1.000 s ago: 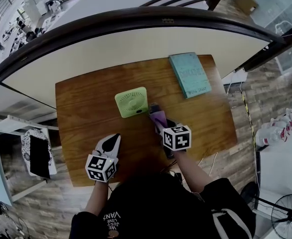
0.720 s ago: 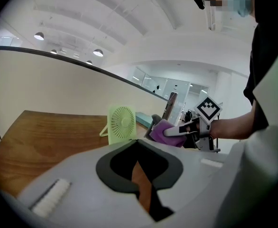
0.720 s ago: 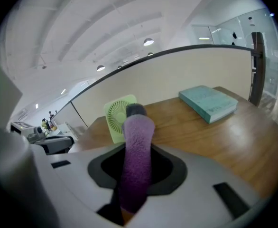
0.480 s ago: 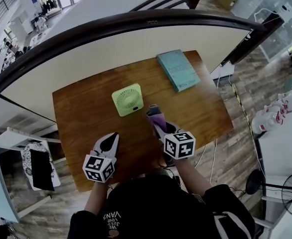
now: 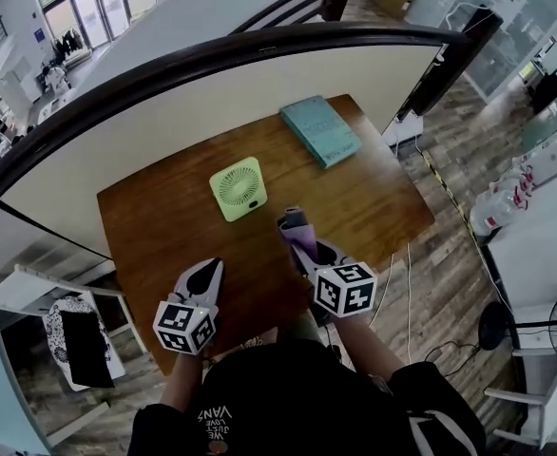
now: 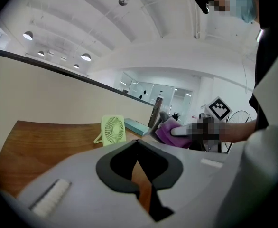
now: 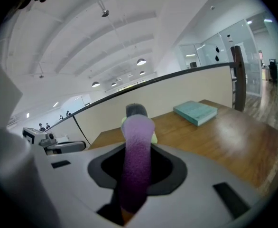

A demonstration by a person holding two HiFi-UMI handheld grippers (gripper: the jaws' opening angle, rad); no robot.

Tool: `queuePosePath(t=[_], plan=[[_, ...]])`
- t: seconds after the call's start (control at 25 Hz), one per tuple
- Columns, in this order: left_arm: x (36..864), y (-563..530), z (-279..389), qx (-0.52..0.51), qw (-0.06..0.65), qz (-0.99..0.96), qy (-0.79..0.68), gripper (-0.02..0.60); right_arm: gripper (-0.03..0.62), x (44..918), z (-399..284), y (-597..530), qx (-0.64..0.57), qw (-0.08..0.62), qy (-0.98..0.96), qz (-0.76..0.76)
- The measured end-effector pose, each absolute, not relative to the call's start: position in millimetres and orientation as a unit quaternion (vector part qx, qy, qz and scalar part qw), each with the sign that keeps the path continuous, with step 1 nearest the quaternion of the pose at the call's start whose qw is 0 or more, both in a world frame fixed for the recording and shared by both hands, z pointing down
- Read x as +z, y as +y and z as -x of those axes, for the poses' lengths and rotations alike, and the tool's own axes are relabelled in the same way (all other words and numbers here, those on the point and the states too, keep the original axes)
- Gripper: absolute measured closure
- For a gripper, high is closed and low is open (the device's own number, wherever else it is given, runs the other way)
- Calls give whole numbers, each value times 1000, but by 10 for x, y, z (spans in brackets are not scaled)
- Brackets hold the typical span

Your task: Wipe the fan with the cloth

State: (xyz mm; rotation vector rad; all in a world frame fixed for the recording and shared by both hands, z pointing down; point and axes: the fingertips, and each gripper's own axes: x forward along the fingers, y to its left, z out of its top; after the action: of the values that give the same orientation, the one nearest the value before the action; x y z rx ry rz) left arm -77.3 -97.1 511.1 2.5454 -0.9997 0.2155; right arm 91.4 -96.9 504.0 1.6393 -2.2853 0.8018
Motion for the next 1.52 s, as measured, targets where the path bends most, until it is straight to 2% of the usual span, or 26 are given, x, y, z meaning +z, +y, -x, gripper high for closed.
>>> queuePosePath(t=[0.68, 1.52], plan=[[5038, -638, 841, 74, 186, -929, -312, 571, 496, 4997, -703, -336, 265, 99, -760, -585], [5082, -475, 989, 73, 185, -926, -323, 571, 496, 5032, -546, -204, 253, 112, -766, -581]])
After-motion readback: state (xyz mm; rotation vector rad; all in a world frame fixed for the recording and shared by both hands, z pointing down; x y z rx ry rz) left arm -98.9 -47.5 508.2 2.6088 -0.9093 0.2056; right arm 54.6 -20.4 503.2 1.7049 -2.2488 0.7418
